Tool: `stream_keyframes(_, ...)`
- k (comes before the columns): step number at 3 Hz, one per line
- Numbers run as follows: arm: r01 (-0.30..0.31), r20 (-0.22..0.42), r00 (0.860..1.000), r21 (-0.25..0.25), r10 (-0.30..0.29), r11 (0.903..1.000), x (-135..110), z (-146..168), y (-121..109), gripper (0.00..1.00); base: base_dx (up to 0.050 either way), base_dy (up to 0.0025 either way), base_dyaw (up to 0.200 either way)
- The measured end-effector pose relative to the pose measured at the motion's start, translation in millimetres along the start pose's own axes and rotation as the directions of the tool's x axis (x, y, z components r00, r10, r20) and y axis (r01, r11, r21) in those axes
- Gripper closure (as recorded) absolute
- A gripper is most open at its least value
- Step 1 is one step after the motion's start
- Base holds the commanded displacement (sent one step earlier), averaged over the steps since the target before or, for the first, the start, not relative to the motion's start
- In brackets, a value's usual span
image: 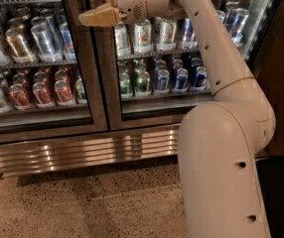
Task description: Open right fridge door
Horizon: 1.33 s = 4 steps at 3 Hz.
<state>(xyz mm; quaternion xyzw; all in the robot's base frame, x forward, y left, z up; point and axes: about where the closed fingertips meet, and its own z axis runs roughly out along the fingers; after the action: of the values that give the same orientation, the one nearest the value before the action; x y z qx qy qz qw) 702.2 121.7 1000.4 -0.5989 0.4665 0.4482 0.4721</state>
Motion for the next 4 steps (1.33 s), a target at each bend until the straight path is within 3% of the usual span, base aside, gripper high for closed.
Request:
stream_keyframes(1, 0.0, 0.0, 1.0, 0.0, 0.0, 1.0, 0.0, 0.0, 0.0, 0.0, 0.0, 0.0, 0.0)
stream_keyframes(2, 0.0, 0.0, 1.0, 0.0, 0.0, 1.0, 0.0, 0.1, 0.0, 0.1, 0.0, 0.0, 0.0)
stream_keyframes(4, 0.0, 0.0, 1.0, 0.0, 0.0, 1.0, 0.0, 0.1, 0.0, 0.51, 0.0, 0.0, 0.0)
